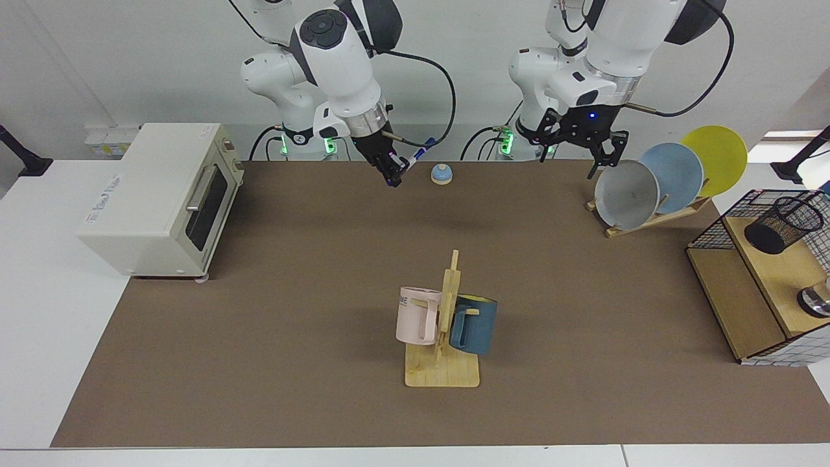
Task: Put markers into pen holder
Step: 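Grasp the blue marker with the right gripper and lift it, then bring the marker to the middle while the left gripper reaches toward it, then close the left gripper on the marker while the right gripper holds it, then open the right gripper and withdraw while the left gripper holds the marker, then carry the marker with the left gripper toward the black mesh pen holder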
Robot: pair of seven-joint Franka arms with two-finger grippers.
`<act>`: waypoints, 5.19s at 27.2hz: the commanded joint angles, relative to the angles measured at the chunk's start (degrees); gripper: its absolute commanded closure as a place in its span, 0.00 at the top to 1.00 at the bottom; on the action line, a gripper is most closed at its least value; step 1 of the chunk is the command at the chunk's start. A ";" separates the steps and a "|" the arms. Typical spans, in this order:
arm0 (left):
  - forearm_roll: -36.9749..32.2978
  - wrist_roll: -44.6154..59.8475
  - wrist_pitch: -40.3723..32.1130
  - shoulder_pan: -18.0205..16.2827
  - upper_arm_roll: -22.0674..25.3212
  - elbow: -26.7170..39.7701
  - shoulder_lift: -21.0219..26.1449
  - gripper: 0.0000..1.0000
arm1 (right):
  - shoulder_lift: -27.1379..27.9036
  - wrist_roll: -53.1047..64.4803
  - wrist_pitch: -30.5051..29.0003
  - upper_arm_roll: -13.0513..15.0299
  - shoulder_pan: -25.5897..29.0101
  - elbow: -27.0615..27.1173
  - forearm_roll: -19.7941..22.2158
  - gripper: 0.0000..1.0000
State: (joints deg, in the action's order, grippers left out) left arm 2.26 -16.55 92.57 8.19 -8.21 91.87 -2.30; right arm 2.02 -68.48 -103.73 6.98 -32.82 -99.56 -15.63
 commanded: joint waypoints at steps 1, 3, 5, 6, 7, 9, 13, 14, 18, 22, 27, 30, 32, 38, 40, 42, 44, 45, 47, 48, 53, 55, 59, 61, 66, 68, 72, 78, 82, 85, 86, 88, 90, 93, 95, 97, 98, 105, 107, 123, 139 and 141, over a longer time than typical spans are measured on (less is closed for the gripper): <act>4.14 -9.45 1.74 0.33 0.21 1.12 -0.87 1.00 | 0.35 -4.55 -1.73 0.23 -0.40 0.59 -1.95 0.00; 5.90 -11.39 1.65 0.33 0.12 1.20 -0.96 1.00 | 0.35 -6.04 -2.26 0.23 -0.58 0.59 -2.04 0.00; 7.13 -12.79 1.74 0.33 -0.49 1.55 -1.04 1.00 | 0.44 -7.10 -2.52 0.23 -1.19 0.59 -1.87 0.00; 7.75 -13.41 1.74 0.33 -0.84 1.73 -1.04 1.00 | 0.53 -7.63 -2.87 0.23 -1.71 0.59 -1.86 0.00; 8.63 -14.20 1.74 0.33 -1.02 1.82 -1.04 1.00 | 0.62 -8.15 -3.14 0.23 -2.07 0.59 -1.86 0.00; 10.38 -15.96 1.74 0.33 -1.02 1.99 -1.13 1.00 | 0.70 -9.03 -3.49 0.23 -2.25 0.59 -1.78 0.00; 14.69 -21.23 2.00 0.33 -1.11 2.79 -1.75 1.00 | 0.97 -12.01 -3.93 0.23 -3.38 0.59 -1.08 0.00; 15.39 -22.11 2.26 0.33 -1.28 2.87 -2.01 1.00 | 1.40 -13.50 -4.45 0.32 -4.17 0.86 -0.81 0.00; 18.03 -26.06 2.70 0.33 -1.81 4.19 -2.54 1.00 | 2.20 -16.85 -4.37 0.23 -4.88 2.26 1.30 0.00; 19.79 -29.06 3.58 0.51 -2.68 7.17 -4.55 1.00 | 2.90 -19.31 -3.94 0.23 -4.88 3.57 1.47 0.00; 22.95 -29.24 5.86 1.83 -3.04 11.92 -7.80 1.00 | 4.83 -23.09 -3.41 0.23 -4.80 7.62 1.04 0.00; 24.63 -29.24 9.02 2.00 -3.13 15.70 -10.27 1.00 | 4.92 -23.63 -3.32 0.23 -4.97 7.71 0.77 0.00; 24.63 -29.59 9.99 3.05 -3.39 17.11 -11.23 1.00 | 4.84 -24.24 -3.32 0.23 -4.97 7.71 0.68 0.00; 24.81 -30.82 13.24 5.60 -3.74 19.39 -11.42 1.00 | 4.84 -24.51 -3.32 0.23 -4.88 7.71 0.68 0.00; 24.81 -30.82 15.61 6.83 -3.83 20.80 -10.89 1.00 | 4.84 -24.51 -3.23 0.23 -4.88 7.71 0.68 0.00; 24.81 -30.82 17.55 7.63 -3.74 21.85 -10.54 1.00 | 4.84 -24.51 -3.23 0.23 -4.88 7.71 0.60 0.00; 24.81 -30.99 18.08 7.63 -3.83 21.95 -9.92 1.00 | 4.84 -24.51 -3.23 0.23 -4.88 7.71 0.60 0.00; 24.81 -31.08 18.17 7.63 -3.83 21.95 -9.92 0.99 | 4.84 -24.51 -3.23 0.23 -4.88 7.71 0.60 0.00; 24.89 -31.08 18.35 7.63 -3.83 21.95 -9.92 0.90 | 4.84 -24.42 -3.23 0.23 -4.88 7.71 0.51 0.00; 24.89 -31.00 18.35 7.63 -3.83 21.86 -9.92 0.86 | 4.75 -24.42 -3.23 0.23 -4.88 7.63 0.51 0.00; 24.89 -30.73 18.61 7.63 -3.74 21.86 -9.83 0.46 | 4.57 -24.07 -2.70 0.14 -5.06 7.36 0.60 0.00; 24.89 -30.38 18.79 7.45 -3.74 21.86 -9.83 0.37 | 4.48 -23.80 -2.09 0.23 -5.41 7.27 0.94 0.00; 24.89 -30.29 19.14 7.19 -3.74 21.86 -9.75 0.31 | 4.57 -22.22 -0.59 0.23 -6.20 6.92 1.47 0.00; 24.89 -29.86 19.23 7.28 -3.74 21.86 -9.83 0.18 | 4.66 -22.13 -0.59 0.23 -6.29 6.75 1.56 0.00; 24.72 -28.71 19.23 7.36 -3.66 21.86 -9.83 0.00 | 4.66 -22.04 -0.33 0.23 -6.20 6.75 1.47 0.00; 24.46 -28.36 19.23 7.36 -3.74 21.86 -9.75 0.00 | 4.66 -21.96 -0.33 0.32 -6.20 6.75 1.47 0.00; 24.19 -27.83 19.14 7.45 -3.74 21.86 -9.83 0.00 | 4.57 -21.78 -0.33 0.32 -6.11 6.75 1.47 0.33; 24.02 -27.74 18.88 7.45 -3.74 21.86 -9.83 0.00 | 4.05 -19.94 -0.42 0.40 -5.76 6.84 1.21 1.00; 23.84 -27.83 18.35 7.28 -3.66 21.86 -9.83 0.00 | 3.17 -13.81 0.02 1.02 -5.50 6.84 1.47 1.00; 23.58 -27.92 18.17 6.93 -3.66 21.86 -9.83 0.00 | 2.82 -5.37 1.86 1.28 -4.45 6.92 1.47 1.00; 23.31 -27.92 18.17 6.84 -3.66 21.86 -9.83 0.00 | 2.81 -3.08 2.48 1.37 -3.84 6.92 1.47 1.00; 22.44 -27.83 18.08 6.75 -3.66 21.86 -9.83 0.00 | 2.29 1.14 3.71 1.28 -2.43 7.01 1.56 1.00; 21.56 -27.74 18.00 6.66 -3.57 21.95 -9.83 0.00 | 1.94 6.32 4.76 1.37 -0.76 7.10 1.56 1.00; 21.03 -27.74 17.91 6.66 -3.22 21.95 -9.83 0.00 | 1.15 14.23 6.78 1.55 1.53 7.19 3.05 1.00; 20.24 -27.74 17.91 6.57 -3.04 21.95 -9.83 0.00 | 0.71 22.64 9.24 1.63 2.76 7.27 6.20 1.00; 19.62 -27.74 17.91 6.14 -3.04 21.95 -9.75 0.00 | 0.62 31.44 10.74 1.63 3.55 7.27 9.90 1.00; 19.53 -27.74 17.91 5.79 -3.04 21.95 -9.75 0.00 | 0.53 34.79 11.01 1.63 4.25 7.27 11.04 1.00; 17.17 -27.74 17.21 4.99 -2.95 21.95 -9.75 0.00 | 0.44 51.05 13.03 2.16 11.10 7.36 15.26 1.00; 15.41 -27.83 16.51 3.77 -2.95 21.86 -9.66 0.00 | 0.09 55.02 13.47 2.08 13.04 7.36 16.76 1.00; -10.86 -31.70 4.99 -0.10 -2.87 18.52 -8.43 0.00 | -1.93 56.53 12.94 1.90 21.92 6.84 19.40 1.00; -26.86 -51.11 2.71 -6.52 -2.87 12.28 -4.12 0.00 | -2.28 66.46 10.66 1.90 24.04 6.57 19.05 1.00; -29.15 -53.05 2.35 -6.70 -2.78 12.28 -4.21 0.00 | -2.37 66.03 10.57 1.90 23.77 6.57 18.97 1.00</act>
State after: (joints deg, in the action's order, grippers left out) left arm -21.80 -64.63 97.64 1.89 -10.44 107.05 -8.16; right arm 0.47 -3.86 -92.06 9.65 -9.48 -92.44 3.70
